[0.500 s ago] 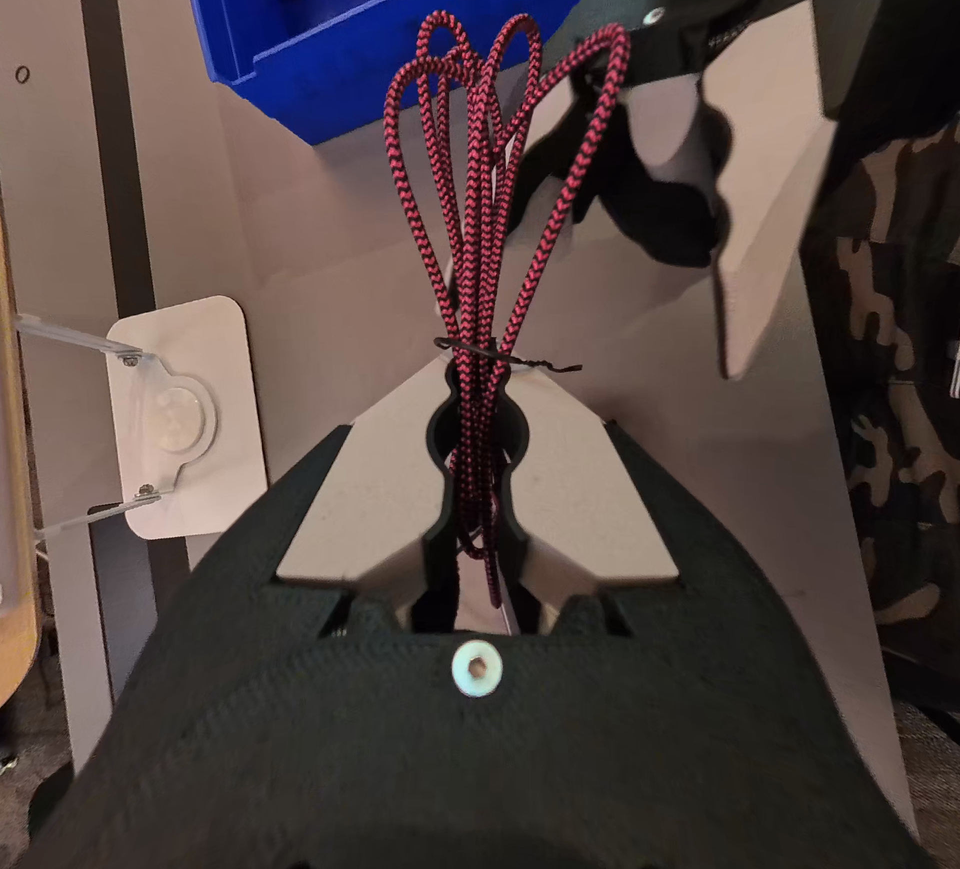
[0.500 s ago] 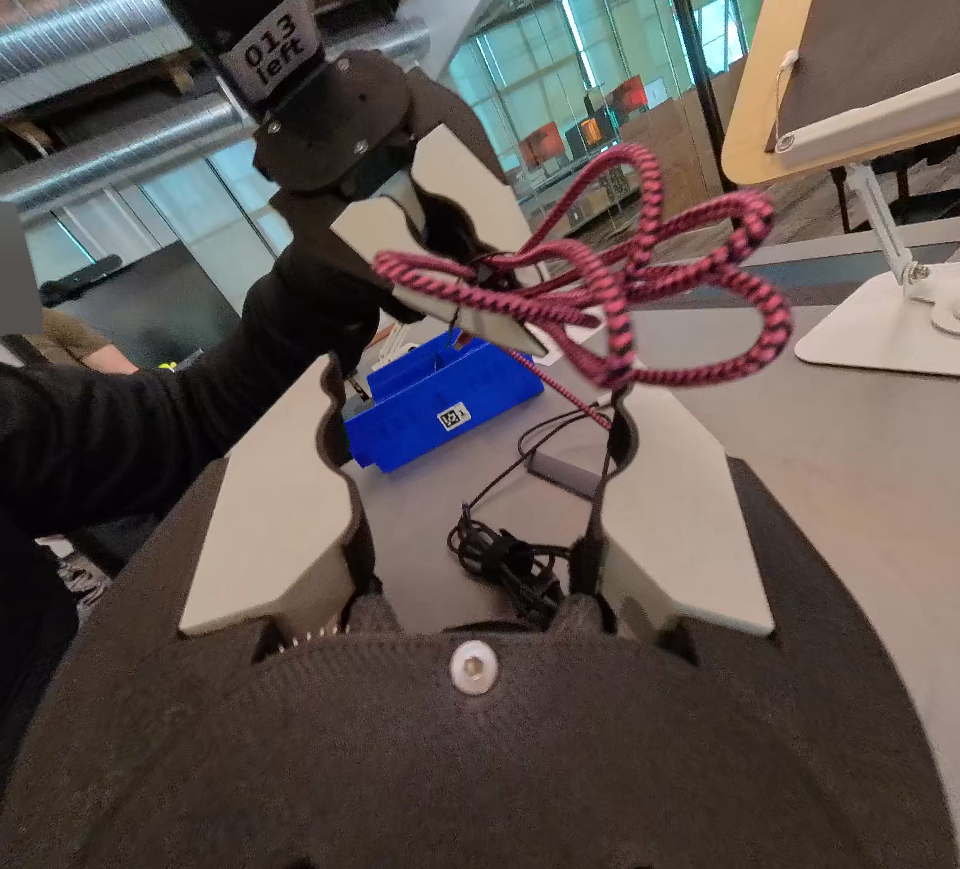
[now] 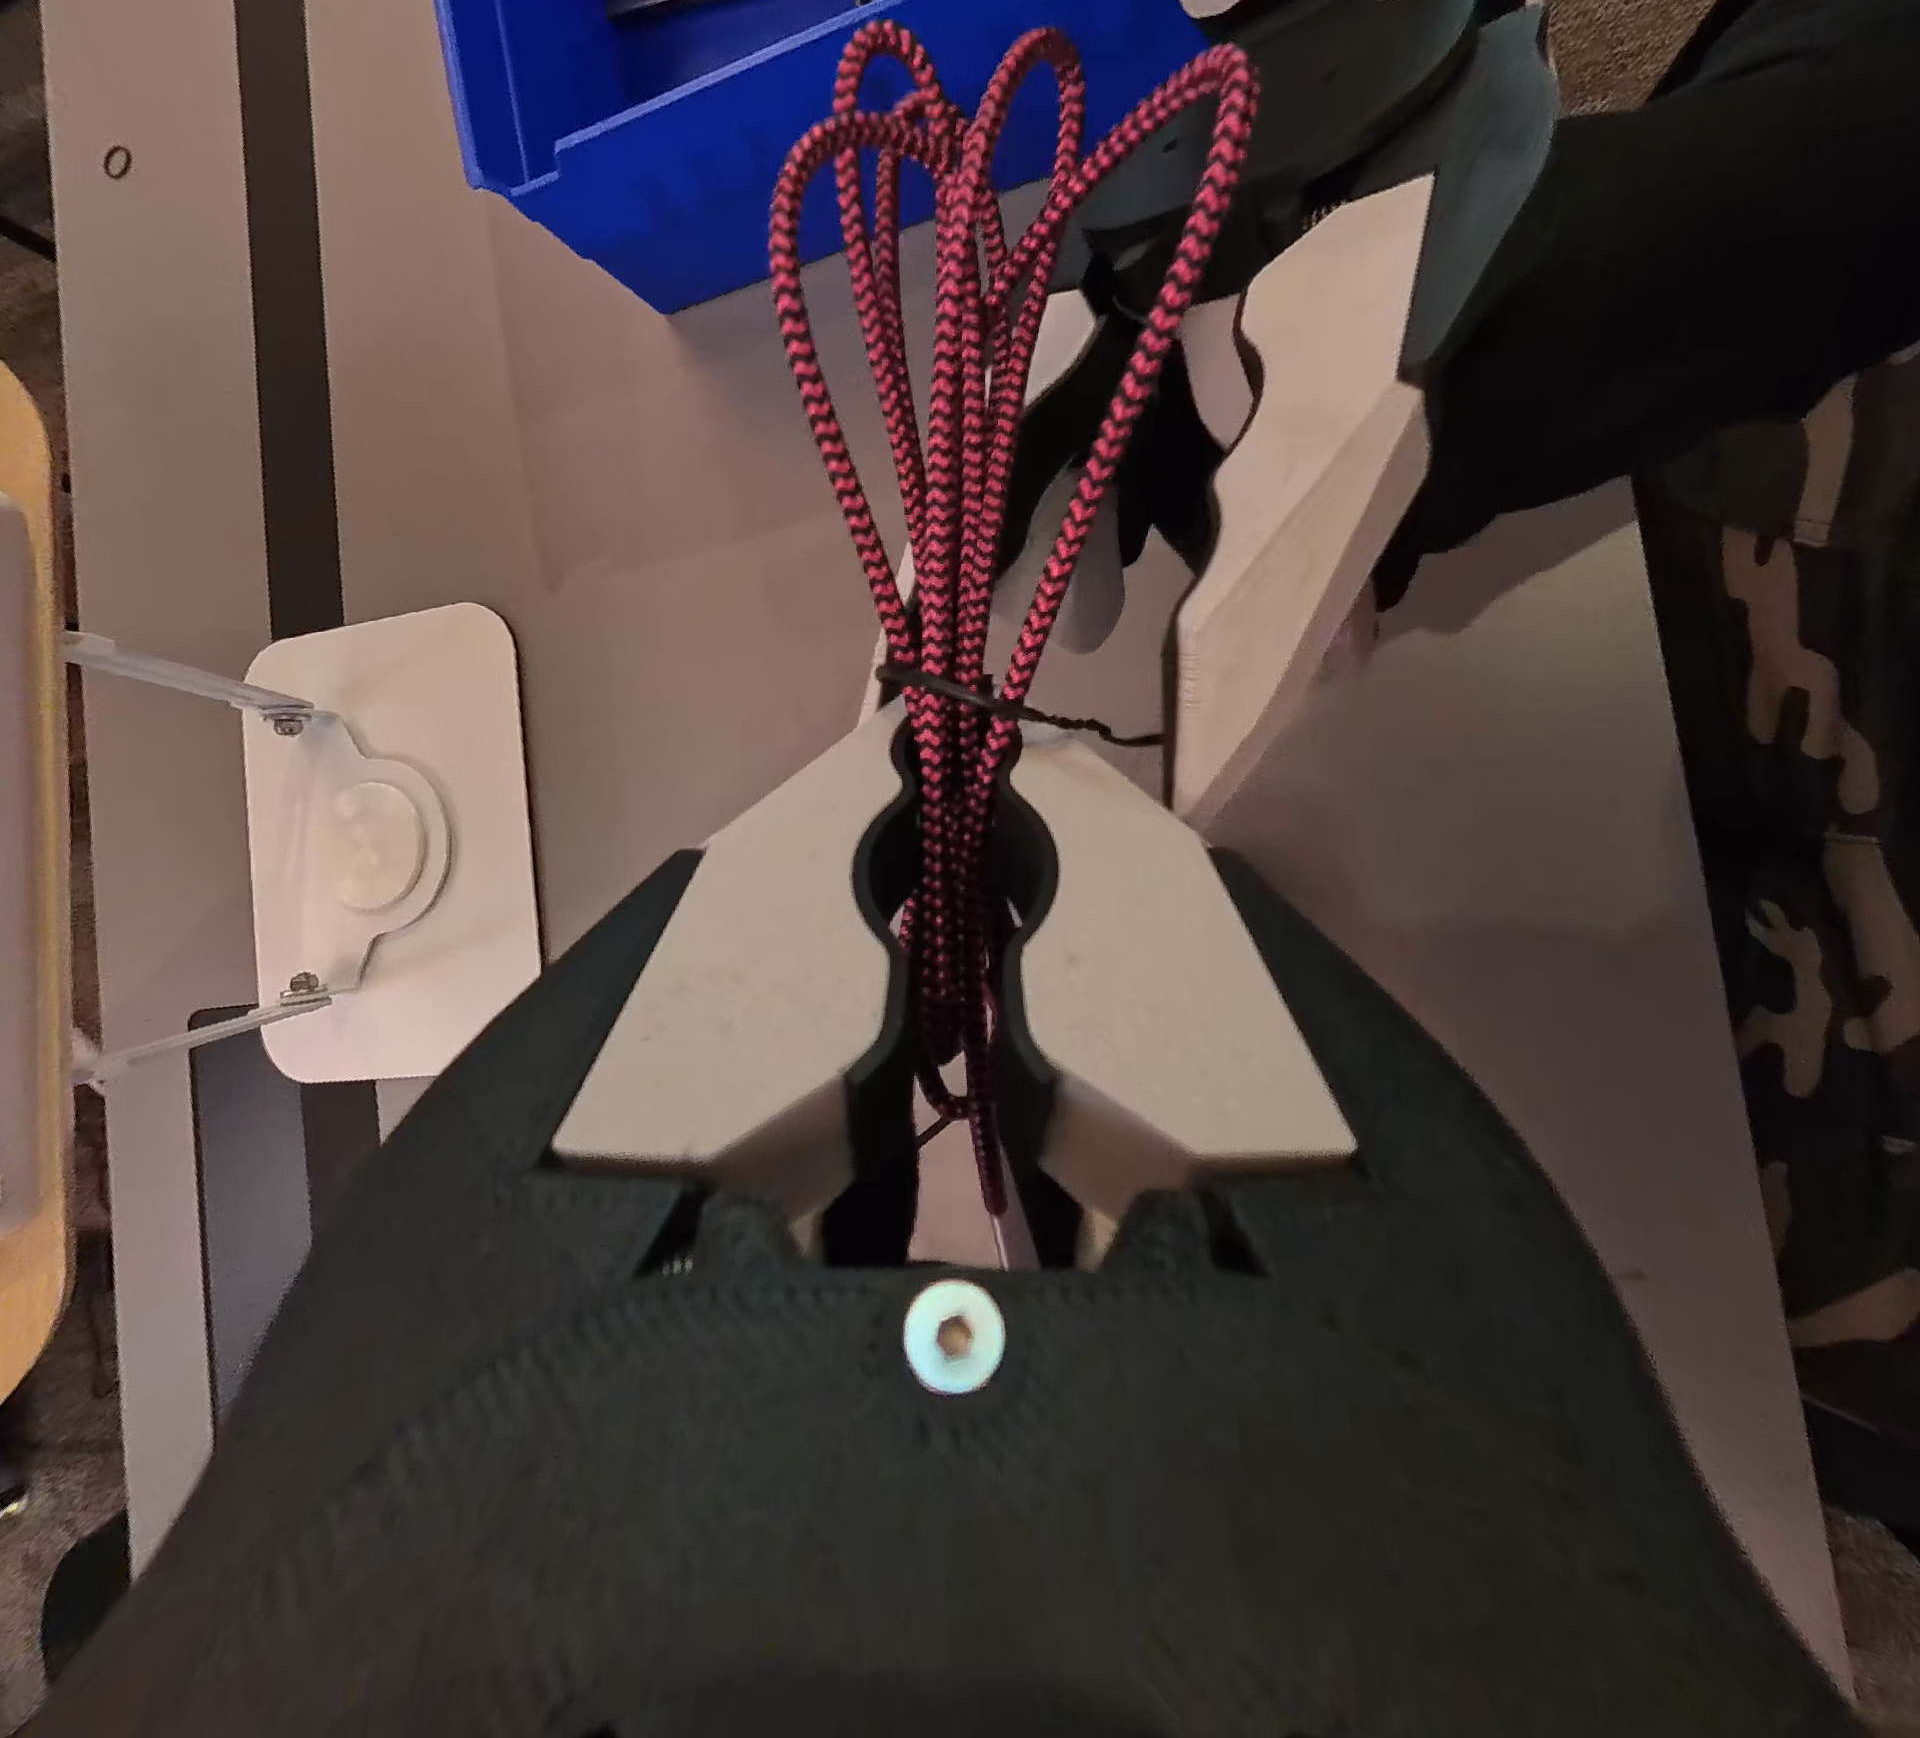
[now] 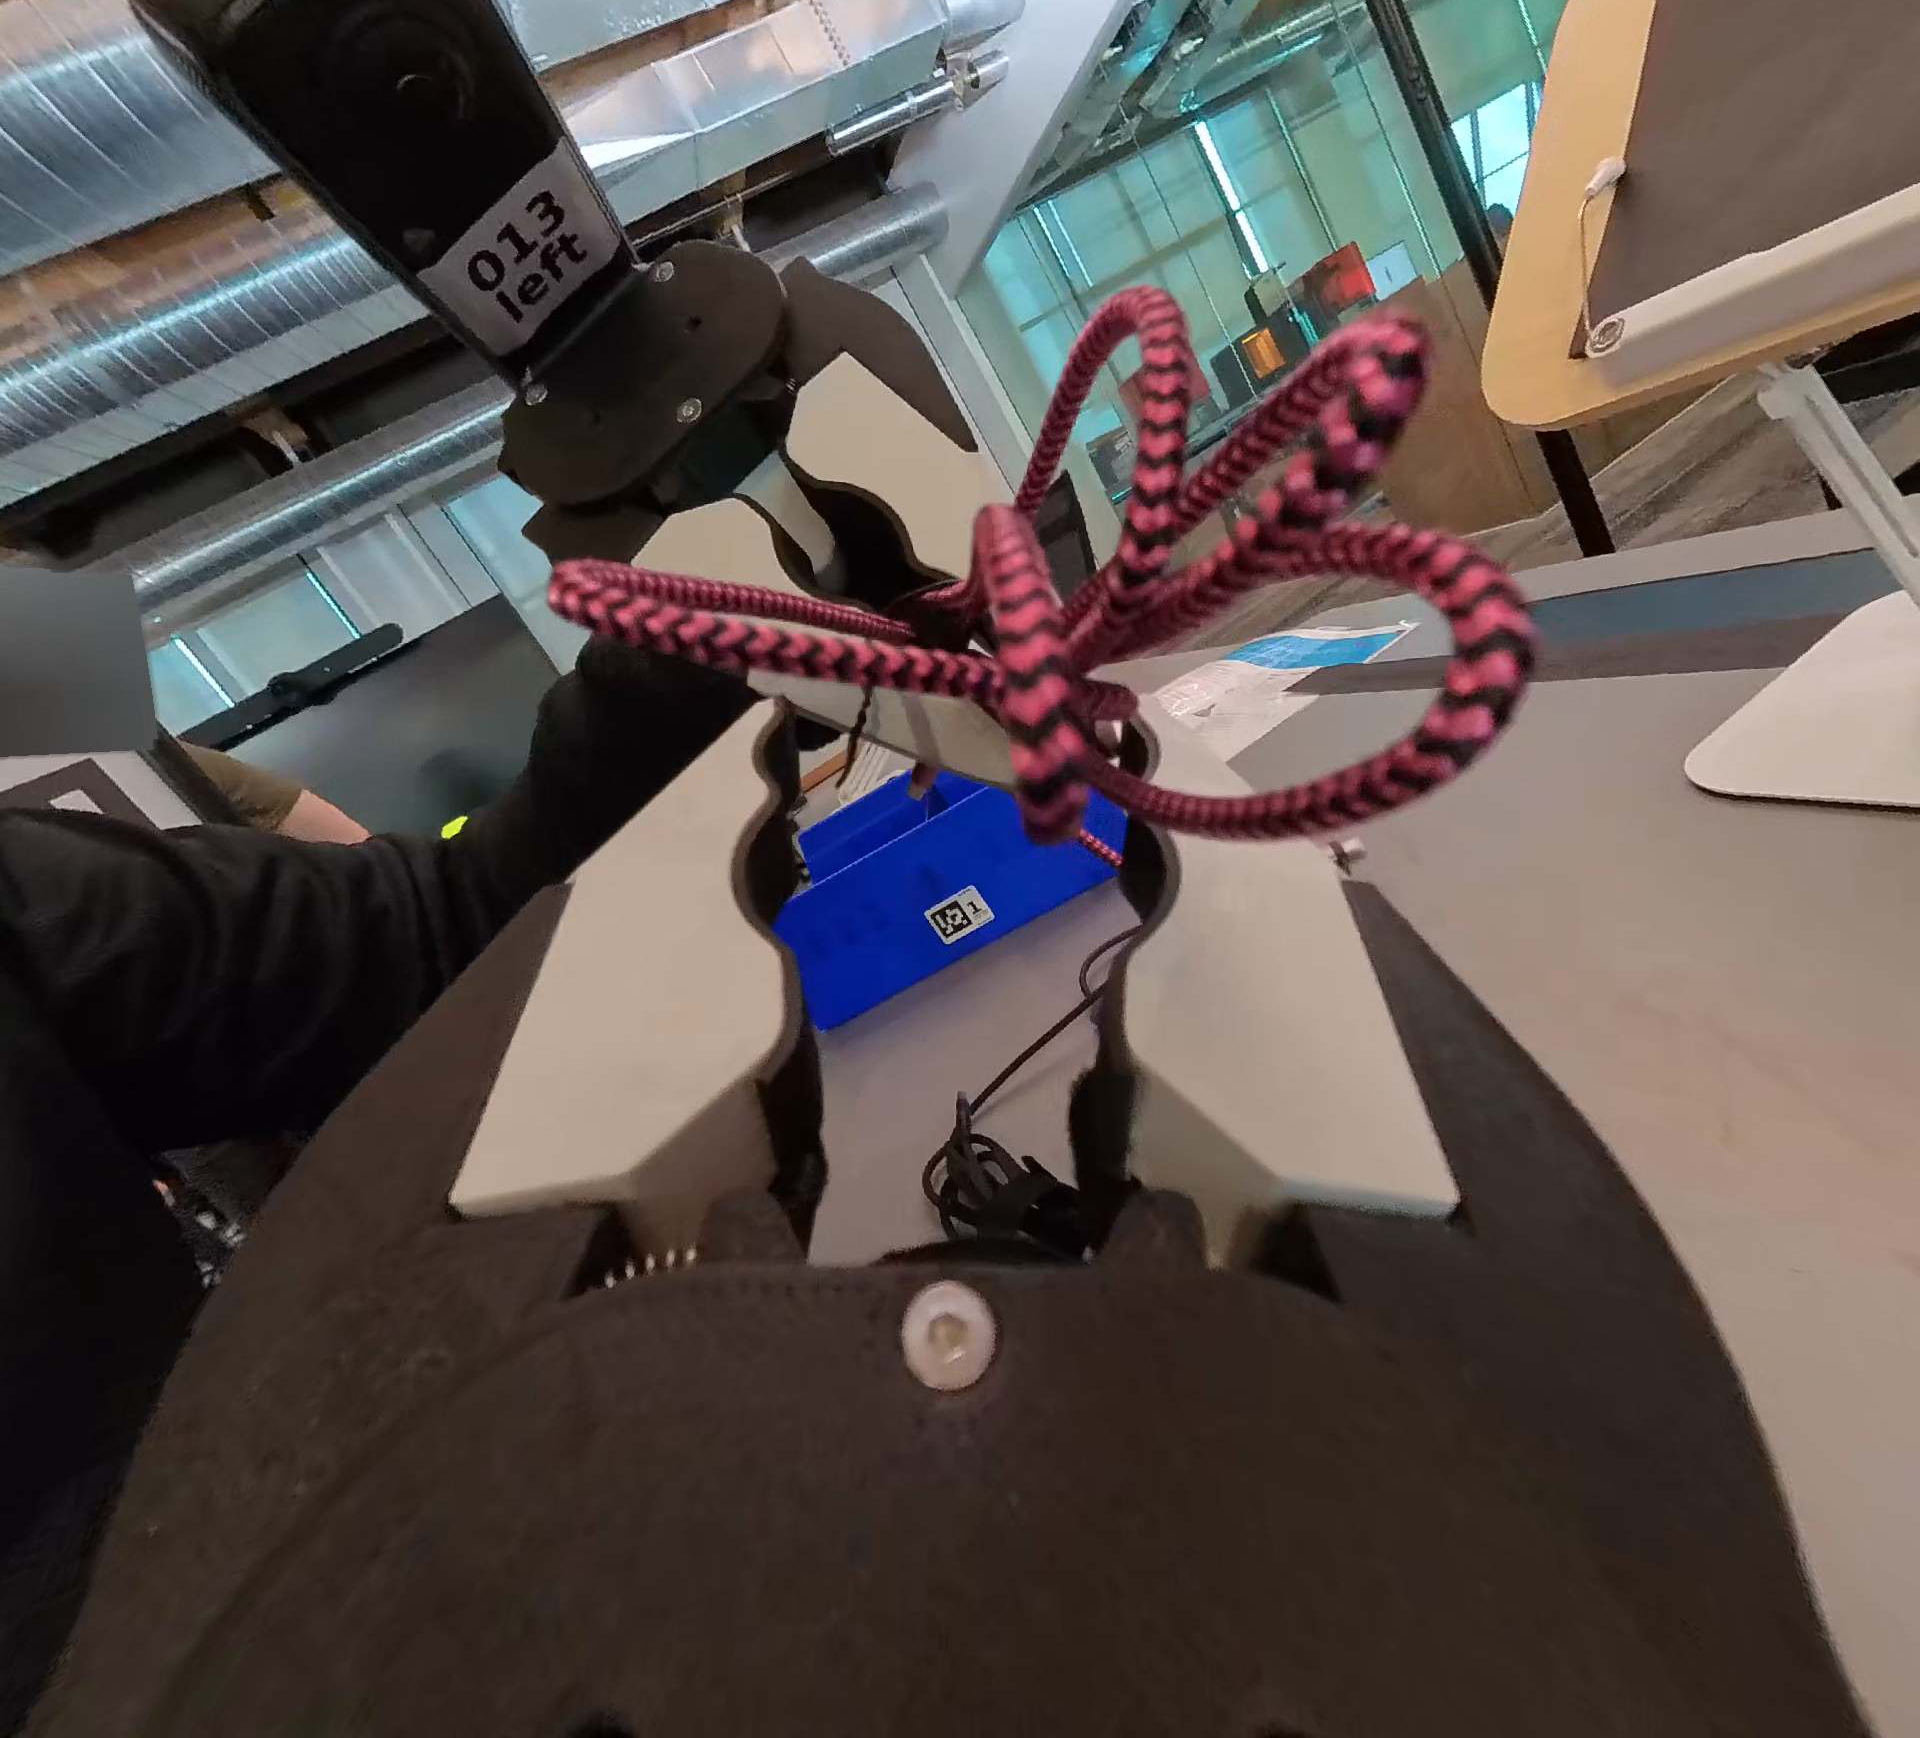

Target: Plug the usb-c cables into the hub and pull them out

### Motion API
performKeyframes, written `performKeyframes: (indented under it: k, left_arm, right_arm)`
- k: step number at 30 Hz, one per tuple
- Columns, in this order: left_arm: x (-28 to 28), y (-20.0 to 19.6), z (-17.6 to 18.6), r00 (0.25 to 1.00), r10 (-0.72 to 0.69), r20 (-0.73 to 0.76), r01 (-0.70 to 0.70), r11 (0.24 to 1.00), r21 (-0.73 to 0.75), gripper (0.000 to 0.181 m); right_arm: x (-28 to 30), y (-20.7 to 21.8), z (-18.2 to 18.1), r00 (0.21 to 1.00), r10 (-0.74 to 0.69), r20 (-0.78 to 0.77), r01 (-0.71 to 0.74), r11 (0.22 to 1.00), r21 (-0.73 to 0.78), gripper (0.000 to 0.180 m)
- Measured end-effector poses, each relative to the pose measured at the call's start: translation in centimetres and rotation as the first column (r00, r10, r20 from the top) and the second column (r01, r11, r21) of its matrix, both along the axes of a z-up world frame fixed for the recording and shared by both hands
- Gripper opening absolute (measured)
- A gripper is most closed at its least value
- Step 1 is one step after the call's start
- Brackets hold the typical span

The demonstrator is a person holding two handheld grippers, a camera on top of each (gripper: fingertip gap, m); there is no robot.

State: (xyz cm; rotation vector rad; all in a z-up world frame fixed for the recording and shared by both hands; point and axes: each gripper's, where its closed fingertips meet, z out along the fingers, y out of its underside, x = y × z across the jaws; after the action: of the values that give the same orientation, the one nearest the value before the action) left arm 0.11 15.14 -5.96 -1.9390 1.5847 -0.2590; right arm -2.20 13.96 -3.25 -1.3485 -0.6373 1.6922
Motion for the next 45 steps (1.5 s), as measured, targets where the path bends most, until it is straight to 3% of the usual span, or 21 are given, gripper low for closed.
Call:
performKeyframes:
  k: [15,18,40,42,45]
  left_arm:
    - [0.5,0.0,0.6,1.0,0.001,0.015,-0.001,1.0,0.016,0.004]
    - [0.5,-0.1,0.8,1.0,-0.004,0.017,0.003,1.0,0.015,0.004]
    - [0.7,0.3,-0.1,0.999,0.033,-0.004,-0.033,0.999,0.01,0.004]
    - [0.6,0.3,-0.1,1.0,0.031,-0.005,-0.03,0.999,0.012,0.004]
    - [0.7,0.2,0.0,1.0,0.03,0.001,-0.03,1.0,0.009,0.004]
  right_arm:
    - [1.1,0.3,-0.7,1.0,0.015,0.007,-0.016,0.999,0.033,0.032]
    - [1.4,0.2,-0.8,0.999,0.032,-0.002,-0.032,0.999,0.043,0.016]
    - [2.8,0.5,-1.1,0.996,-0.039,0.086,0.026,0.989,0.144,0.0]
    - [3.0,1.1,-1.5,0.994,-0.055,0.093,0.045,0.994,0.103,0.046]
    - [3.0,0.9,-1.6,0.997,-0.033,0.074,0.025,0.994,0.103,0.075]
